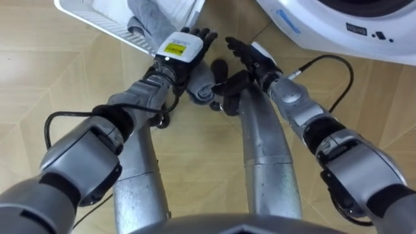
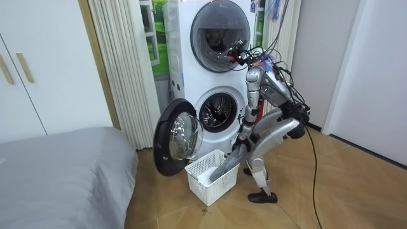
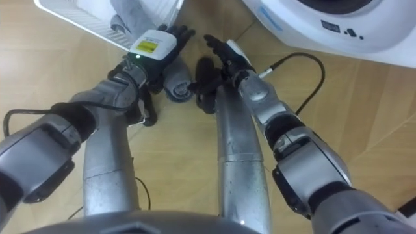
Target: Put towel into washing machine
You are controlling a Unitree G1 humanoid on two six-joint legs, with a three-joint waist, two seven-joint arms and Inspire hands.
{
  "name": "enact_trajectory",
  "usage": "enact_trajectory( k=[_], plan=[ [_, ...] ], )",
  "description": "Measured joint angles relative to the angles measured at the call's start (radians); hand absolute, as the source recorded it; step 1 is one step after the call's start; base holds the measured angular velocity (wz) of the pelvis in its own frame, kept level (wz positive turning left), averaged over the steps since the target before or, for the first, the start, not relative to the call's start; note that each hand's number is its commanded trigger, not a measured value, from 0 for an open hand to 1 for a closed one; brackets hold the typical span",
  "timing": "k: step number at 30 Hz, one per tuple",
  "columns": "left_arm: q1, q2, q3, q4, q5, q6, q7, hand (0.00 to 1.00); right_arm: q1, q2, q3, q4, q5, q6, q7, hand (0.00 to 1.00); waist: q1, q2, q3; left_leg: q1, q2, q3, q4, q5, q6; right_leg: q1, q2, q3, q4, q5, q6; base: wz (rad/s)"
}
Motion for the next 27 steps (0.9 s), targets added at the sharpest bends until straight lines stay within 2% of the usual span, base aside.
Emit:
enact_trajectory(
  k=[6, 13, 15, 17, 20, 24, 27],
  plan=[
    [-0.022, 0.002, -0.03, 0.0, 0.0, 0.001, -0.043, 1.0, -0.003, 0.012, 0.02, 0.003, 0.032, -0.008, -0.008, 0.0, -0.011, -0.002, -0.0014, -0.005, -0.002, -0.002, -0.008, 0.001, 0.005, 0.0, -0.002, -0.006, -0.016, 0.0, 0.002, 0.0],
    [-0.06, 0.0, -0.114, 0.0, -0.001, 0.012, -0.122, 1.0, -0.007, 0.028, 0.057, 0.013, 0.123, -0.015, -0.016, 0.0, -0.019, -0.005, -0.0033, 0.009, -0.001, 0.0, -0.011, -0.006, 0.01, 0.013, 0.0, -0.004, -0.022, -0.003, 0.007, 0.0],
    [-0.059, 0.0, -0.115, 0.0, -0.003, 0.013, -0.142, 1.0, -0.005, 0.035, 0.07, 0.02, 0.152, -0.015, -0.016, 0.0, -0.018, -0.005, -0.0033, 0.022, -0.001, 0.0, -0.016, -0.005, 0.01, 0.027, 0.001, -0.004, -0.028, -0.002, 0.007, 0.0],
    [-0.049, -0.003, -0.116, 0.0, -0.003, 0.013, -0.168, 1.0, -0.007, 0.054, 0.075, 0.078, 0.224, -0.015, -0.014, 0.0, -0.017, -0.006, -0.0037, 0.054, -0.002, 0.001, -0.025, -0.006, 0.01, 0.059, 0.001, -0.004, -0.035, -0.004, 0.009, 0.0],
    [-0.039, -0.012, -0.111, 0.0, -0.001, 0.013, -0.18, 1.0, 0.006, 0.061, 0.066, 0.127, 0.318, -0.016, 0.012, 0.0, -0.019, -0.006, -0.0038, 0.1, -0.007, 0.0, -0.042, -0.005, 0.01, 0.106, -0.002, -0.005, -0.051, -0.004, 0.012, 0.03],
    [-0.007, -0.015, -0.104, 0.0, 0.001, 0.01, -0.169, 1.0, 0.043, 0.051, 0.07, 0.155, 0.431, -0.021, 0.038, 0.0, -0.023, -0.004, -0.0049, 0.182, -0.018, 0.001, -0.088, 0.001, 0.009, 0.189, -0.007, -0.006, -0.09, -0.003, 0.022, 0.07],
    [0.032, 0.002, -0.072, 0.0, 0.001, -0.008, -0.135, 1.0, 0.094, 0.035, 0.06, 0.156, 0.512, -0.021, 0.068, 0.0, -0.02, -0.001, -0.007, 0.258, -0.021, 0.004, -0.131, 0.006, 0.009, 0.268, -0.004, -0.007, -0.136, 0.003, 0.03, 0.0]
  ],
)
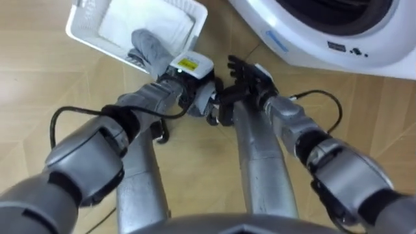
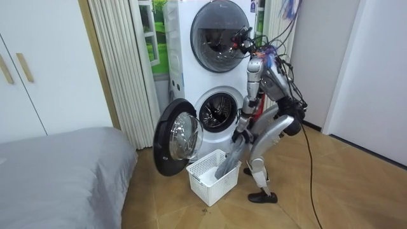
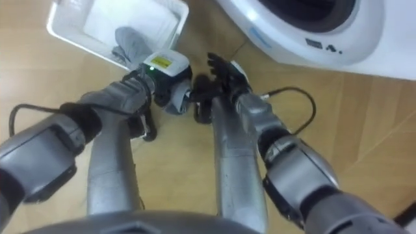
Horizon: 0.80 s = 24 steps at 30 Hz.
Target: Put towel into washing machine
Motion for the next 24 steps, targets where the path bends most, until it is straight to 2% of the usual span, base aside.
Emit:
enact_trajectory(
  k=[2, 3, 5, 6, 8, 11, 12, 15, 18, 21, 24],
  plan=[
    [0.044, 0.021, 0.072, 0.0, -0.003, -0.029, 0.043, 1.0, 0.056, -0.023, -0.047, 0.0, 0.031, 0.0, 0.027, 0.0, -0.001, 0.002, -0.0004, 0.076, -0.008, 0.002, -0.039, 0.002, 0.002, 0.075, -0.003, -0.002, -0.034, -0.001, 0.006, 0.05],
    [0.054, 0.026, 0.095, 0.0, -0.003, -0.037, 0.06, 1.0, 0.07, -0.033, -0.055, 0.0, 0.033, 0.0, 0.03, 0.0, 0.001, 0.002, -0.0007, 0.094, -0.01, 0.004, -0.049, 0.003, 0.003, 0.091, -0.004, -0.002, -0.042, -0.001, 0.008, 0.06],
    [0.075, 0.055, 0.182, 0.001, -0.026, -0.059, 0.119, 1.0, 0.102, -0.07, -0.084, 0.019, 0.032, 0.008, 0.036, 0.0, 0.008, 0.003, -0.0004, 0.152, -0.013, 0.008, -0.076, 0.004, 0.004, 0.148, -0.003, 0.001, -0.067, -0.002, 0.014, 0.0],
    [0.078, 0.063, 0.207, 0.001, -0.028, -0.06, 0.134, 1.0, 0.106, -0.076, -0.094, 0.025, 0.027, 0.008, 0.036, 0.0, 0.01, 0.003, -0.0001, 0.163, -0.013, 0.008, -0.083, 0.004, 0.004, 0.16, -0.002, 0.001, -0.074, -0.002, 0.015, 0.0],
    [0.083, 0.083, 0.303, 0.001, -0.035, -0.06, 0.206, 1.0, 0.121, -0.099, -0.126, 0.044, 0.012, 0.01, 0.035, 0.0, 0.015, 0.008, 0.0014, 0.199, -0.015, 0.008, -0.098, 0.005, 0.004, 0.197, -0.001, -0.001, -0.089, -0.002, 0.019, 0.0],
    [0.084, 0.094, 0.369, -0.03, -0.057, -0.06, 0.285, 1.0, 0.123, -0.11, -0.154, 0.047, 0.015, 0.008, 0.033, 0.0, 0.041, 0.022, 0.0013, 0.218, -0.015, 0.005, -0.103, 0.005, 0.005, 0.218, -0.002, -0.006, -0.098, -0.002, 0.02, 0.01],
    [0.084, 0.094, 0.369, -0.046, -0.073, -0.06, 0.291, 1.0, 0.123, -0.112, -0.154, 0.047, 0.015, 0.008, 0.034, 0.0, 0.047, 0.027, 0.0012, 0.219, -0.015, 0.002, -0.103, 0.005, 0.005, 0.222, -0.002, -0.009, -0.1, -0.002, 0.02, 0.06],
    [0.091, 0.08, 0.37, -0.103, -0.142, -0.062, 0.32, 1.0, 0.112, -0.095, -0.154, 0.046, 0.017, 0.018, 0.042, 0.0, 0.077, 0.032, 0.001, 0.236, -0.021, 0.002, -0.116, 0.009, 0.004, 0.236, -0.008, -0.012, -0.102, -0.003, 0.02, 0.08],
    [0.098, 0.055, 0.386, -0.115, -0.168, -0.062, 0.331, 1.0, 0.1, -0.082, -0.153, 0.042, 0.002, 0.033, 0.06, 0.0, 0.086, 0.033, 0.0017, 0.24, -0.03, -0.002, -0.124, 0.017, 0.007, 0.243, -0.018, -0.018, -0.103, -0.005, 0.023, 0.13],
    [0.123, 0.02, 0.378, -0.118, -0.241, -0.062, 0.33, 1.0, 0.096, -0.075, -0.145, 0.04, 0.001, 0.036, 0.061, 0.0, 0.088, 0.033, 0.0016, 0.254, -0.04, -0.002, -0.131, 0.019, 0.012, 0.258, -0.031, -0.021, -0.102, -0.01, 0.03, 0.12],
    [0.152, -0.005, 0.351, -0.137, -0.372, -0.062, 0.305, 1.0, 0.092, -0.067, -0.146, 0.038, -0.004, 0.041, 0.056, 0.0, 0.086, 0.031, 0.001, 0.256, -0.052, -0.001, -0.136, 0.022, 0.017, 0.258, -0.042, -0.02, -0.1, -0.012, 0.035, 0.08]
  ],
)
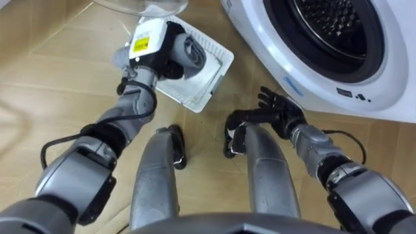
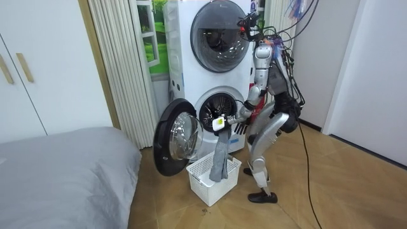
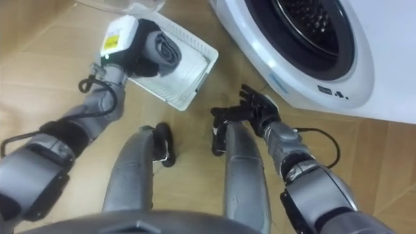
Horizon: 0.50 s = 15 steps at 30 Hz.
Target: Put towel into washing machine
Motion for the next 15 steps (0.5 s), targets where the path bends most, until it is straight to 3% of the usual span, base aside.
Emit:
enact_trajectory(
  k=[6, 9, 12, 15],
  plan=[
    [0.033, -0.024, -0.08, -0.058, -0.364, -0.002, -0.186, 1.0, 0.003, 0.026, 0.002, -0.001, -0.098, 0.004, -0.014, 0.0, -0.012, -0.01, -0.005, 0.001, -0.014, 0.0, -0.014, 0.005, 0.008, -0.002, -0.012, 0.003, -0.002, -0.002, 0.007, 0.04],
    [0.078, -0.035, -0.103, -0.091, -0.62, 0.0, -0.332, 1.0, 0.007, 0.059, 0.003, -0.015, -0.185, 0.012, -0.024, 0.0, -0.016, -0.044, -0.0271, 0.007, -0.013, 0.002, -0.015, 0.005, 0.008, -0.001, -0.01, 0.006, -0.002, -0.003, 0.007, -0.02],
    [0.113, -0.055, -0.113, -0.1, -0.777, 0.008, -0.473, 1.0, 0.006, 0.063, -0.007, -0.059, -0.222, 0.026, -0.023, 0.0, -0.01, -0.065, -0.0405, 0.01, -0.013, 0.002, -0.016, 0.006, 0.008, 0.004, -0.01, 0.006, -0.005, -0.002, 0.008, 0.0],
    [0.151, -0.057, -0.114, -0.125, -0.842, 0.026, -0.534, 1.0, 0.012, 0.06, -0.01, -0.086, -0.264, 0.034, -0.021, 0.0, -0.003, -0.076, -0.0481, 0.013, -0.013, 0.001, -0.016, 0.006, 0.009, 0.009, -0.009, 0.006, -0.007, 0.001, 0.009, 0.0]
  ],
)
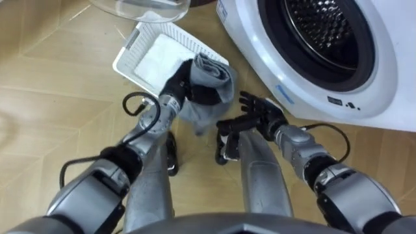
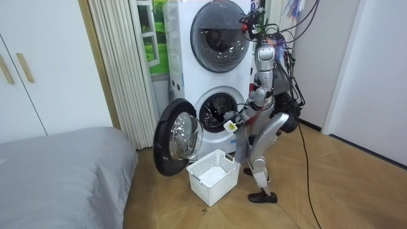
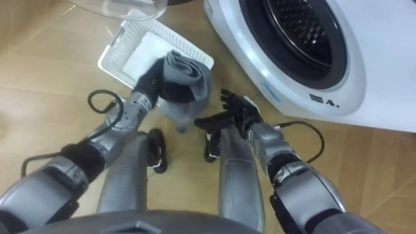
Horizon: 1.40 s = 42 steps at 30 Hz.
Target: Put towel into washing machine
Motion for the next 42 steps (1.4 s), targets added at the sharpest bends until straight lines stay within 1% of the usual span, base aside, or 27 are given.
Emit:
enact_trajectory(
  k=[2, 3, 5, 6, 8, 10, 12, 13, 15, 16, 17, 18, 20, 22, 24, 25, 27, 28, 29, 31, 33, 34, 35, 36, 42],
  plan=[
    [0.015, 0.005, 0.001, -0.001, -0.116, 0.022, -0.033, 1.0, 0.022, -0.009, 0.003, -0.024, -0.009, 0.0, 0.003, 0.0, 0.012, -0.001, -0.0009, -0.001, -0.001, -0.003, -0.001, 0.003, 0.001, 0.002, 0.0, -0.007, -0.002, 0.002, 0.0, 0.05],
    [0.02, 0.009, 0.001, -0.001, -0.141, 0.027, -0.037, 1.0, 0.022, -0.008, 0.003, -0.025, -0.015, 0.0, 0.003, 0.0, 0.012, -0.001, -0.0009, -0.001, -0.001, -0.004, -0.001, 0.004, 0.001, 0.002, 0.0, -0.006, -0.002, 0.002, -0.001, 0.0],
    [0.038, 0.013, 0.003, -0.001, -0.231, 0.038, -0.057, 1.0, 0.023, -0.004, -0.012, -0.025, -0.051, 0.0, 0.008, 0.0, 0.021, -0.001, -0.0009, 0.0, -0.001, -0.006, -0.001, 0.004, 0.001, 0.003, -0.001, -0.005, -0.001, 0.003, -0.001, 0.0],
    [0.039, 0.013, 0.003, -0.001, -0.251, 0.041, -0.062, 1.0, 0.024, -0.003, -0.019, -0.026, -0.057, 0.0, 0.01, 0.0, 0.025, -0.001, -0.0009, -0.001, -0.001, -0.006, -0.001, 0.004, 0.0, 0.003, -0.001, -0.005, -0.002, 0.003, -0.001, 0.03],
    [0.04, 0.015, 0.004, -0.002, -0.324, 0.052, -0.072, 1.0, 0.024, -0.003, -0.038, -0.033, -0.069, 0.0, 0.012, 0.0, 0.034, 0.0, -0.001, -0.007, 0.002, -0.01, -0.001, 0.005, -0.001, 0.003, 0.0, -0.012, -0.007, 0.004, -0.003, 0.05],
    [0.038, 0.015, 0.008, -0.002, -0.357, 0.057, -0.082, 1.0, 0.027, -0.002, -0.052, -0.036, -0.073, 0.0, 0.012, 0.0, 0.035, 0.003, -0.0014, -0.009, 0.006, -0.018, -0.004, 0.006, -0.003, 0.011, 0.002, -0.026, -0.021, 0.007, -0.006, 0.05],
    [0.038, 0.015, 0.017, -0.002, -0.362, 0.062, -0.101, 1.0, 0.034, -0.002, -0.059, -0.045, -0.077, -0.001, 0.011, 0.0, 0.034, 0.006, -0.0016, -0.008, 0.007, -0.027, -0.006, 0.007, -0.003, 0.02, 0.004, -0.036, -0.031, 0.008, -0.006, 0.07],
    [0.039, 0.015, 0.017, -0.006, -0.383, 0.068, -0.105, 1.0, 0.035, -0.002, -0.067, -0.05, -0.094, -0.001, 0.011, 0.0, 0.034, 0.008, -0.002, -0.008, 0.014, -0.031, -0.007, 0.006, -0.003, 0.023, 0.006, -0.039, -0.034, 0.008, -0.006, 0.03],
    [0.042, 0.015, 0.017, -0.018, -0.435, 0.074, -0.105, 1.0, 0.035, -0.002, -0.088, -0.067, -0.128, -0.002, 0.008, 0.0, 0.033, 0.01, -0.0016, -0.008, 0.014, -0.029, -0.01, 0.006, -0.003, 0.022, 0.007, -0.039, -0.035, 0.008, -0.005, 0.0],
    [0.045, 0.015, 0.017, -0.021, -0.467, 0.074, -0.105, 1.0, 0.035, -0.003, -0.097, -0.074, -0.147, -0.003, 0.004, 0.0, 0.035, 0.014, -0.0038, -0.007, 0.014, -0.029, -0.012, 0.006, -0.003, 0.022, 0.007, -0.039, -0.036, 0.007, -0.005, 0.0],
    [0.047, 0.015, 0.017, -0.022, -0.494, 0.074, -0.105, 1.0, 0.035, -0.002, -0.103, -0.075, -0.151, -0.003, -0.001, 0.0, 0.037, 0.021, -0.0076, -0.006, 0.014, -0.029, -0.014, 0.007, -0.003, 0.022, 0.01, -0.039, -0.036, 0.007, -0.005, 0.0],
    [0.048, 0.015, 0.017, -0.024, -0.505, 0.074, -0.105, 1.0, 0.035, -0.002, -0.105, -0.075, -0.151, -0.003, -0.001, 0.0, 0.038, 0.025, -0.0099, -0.006, 0.014, -0.029, -0.015, 0.007, -0.004, 0.022, 0.013, -0.039, -0.036, 0.007, -0.005, 0.0],
    [0.05, 0.015, 0.019, -0.028, -0.536, 0.076, -0.105, 1.0, 0.035, -0.001, -0.114, -0.074, -0.152, -0.003, -0.001, 0.0, 0.041, 0.039, -0.0183, -0.002, 0.012, -0.028, -0.018, 0.008, -0.006, 0.023, 0.015, -0.037, -0.037, 0.007, -0.005, 0.0],
    [0.051, 0.015, 0.024, -0.035, -0.552, 0.076, -0.105, 1.0, 0.035, -0.001, -0.115, -0.073, -0.152, -0.003, -0.001, 0.0, 0.041, 0.046, -0.0218, 0.003, 0.013, -0.024, -0.019, 0.009, -0.008, 0.025, 0.016, -0.033, -0.037, 0.008, -0.006, -0.03],
    [0.052, 0.015, 0.032, -0.054, -0.555, 0.083, -0.105, 1.0, 0.037, -0.002, -0.122, -0.072, -0.152, -0.003, -0.002, 0.0, 0.038, 0.048, -0.0215, 0.01, 0.013, -0.021, -0.024, 0.011, -0.011, 0.028, 0.017, -0.028, -0.038, 0.009, -0.009, -0.06],
    [0.052, 0.015, 0.044, -0.072, -0.556, 0.092, -0.105, 1.0, 0.038, -0.003, -0.123, -0.073, -0.151, -0.003, -0.003, 0.0, 0.033, 0.049, -0.0213, 0.012, 0.013, -0.021, -0.028, 0.013, -0.013, 0.03, 0.017, -0.028, -0.041, 0.01, -0.011, -0.04],
    [0.052, 0.015, 0.045, -0.11, -0.558, 0.095, -0.118, 1.0, 0.039, -0.001, -0.122, -0.072, -0.156, -0.001, -0.014, 0.0, 0.034, 0.05, -0.0205, 0.017, 0.016, -0.022, -0.035, 0.017, -0.017, 0.035, 0.019, -0.031, -0.052, 0.015, -0.016, -0.02],
    [0.052, 0.011, 0.045, -0.144, -0.559, 0.097, -0.155, 1.0, 0.042, 0.003, -0.121, -0.07, -0.17, 0.0, -0.027, 0.0, 0.034, 0.053, -0.0192, 0.017, 0.017, -0.024, -0.035, 0.018, -0.018, 0.037, 0.019, -0.033, -0.051, 0.015, -0.017, 0.0],
    [0.05, 0.001, 0.044, -0.171, -0.559, 0.1, -0.18, 1.0, 0.044, 0.008, -0.121, -0.07, -0.181, -0.001, -0.039, 0.0, 0.034, 0.056, -0.0189, 0.017, 0.018, -0.024, -0.035, 0.018, -0.018, 0.037, 0.02, -0.033, -0.052, 0.015, -0.017, 0.0],
    [0.044, -0.007, 0.046, -0.176, -0.558, 0.102, -0.194, 1.0, 0.043, 0.009, -0.123, -0.074, -0.189, -0.003, -0.041, 0.0, 0.029, 0.061, -0.0174, 0.017, 0.019, -0.024, -0.036, 0.018, -0.018, 0.039, 0.021, -0.033, -0.053, 0.015, -0.017, 0.0],
    [0.041, -0.007, 0.053, -0.176, -0.557, 0.11, -0.203, 1.0, 0.044, 0.008, -0.132, -0.074, -0.189, -0.003, -0.042, 0.0, 0.029, 0.064, -0.015, 0.017, 0.02, -0.025, -0.036, 0.018, -0.018, 0.039, 0.024, -0.033, -0.056, 0.016, -0.017, 0.0],
    [0.041, -0.007, 0.057, -0.176, -0.556, 0.115, -0.206, 1.0, 0.045, 0.008, -0.133, -0.074, -0.19, -0.001, -0.042, 0.44, 0.031, 0.066, -0.0141, 0.016, 0.021, -0.026, -0.038, 0.018, -0.018, 0.039, 0.026, -0.033, -0.059, 0.016, -0.018, 0.0],
    [0.041, -0.007, 0.057, -0.176, -0.556, 0.117, -0.209, 1.0, 0.046, 0.008, -0.132, -0.074, -0.19, -0.001, -0.042, 0.7, 0.033, 0.068, -0.0128, 0.015, 0.023, -0.027, -0.039, 0.018, -0.018, 0.04, 0.029, -0.033, -0.065, 0.017, -0.018, 0.0],
    [0.041, -0.007, 0.057, -0.176, -0.556, 0.117, -0.211, 1.0, 0.046, 0.008, -0.132, -0.074, -0.19, -0.001, -0.041, 1.0, 0.035, 0.069, -0.0121, 0.015, 0.025, -0.027, -0.041, 0.018, -0.019, 0.04, 0.031, -0.033, -0.068, 0.019, -0.018, 0.0],
    [0.037, -0.005, 0.065, -0.179, -0.55, 0.118, -0.231, 1.0, 0.048, 0.007, -0.132, -0.074, -0.205, -0.001, -0.009, 1.0, 0.028, 0.069, -0.0119, 0.015, 0.025, -0.03, -0.06, 0.019, -0.02, 0.04, 0.033, -0.035, -0.085, 0.02, -0.018, 0.0]
  ],
)
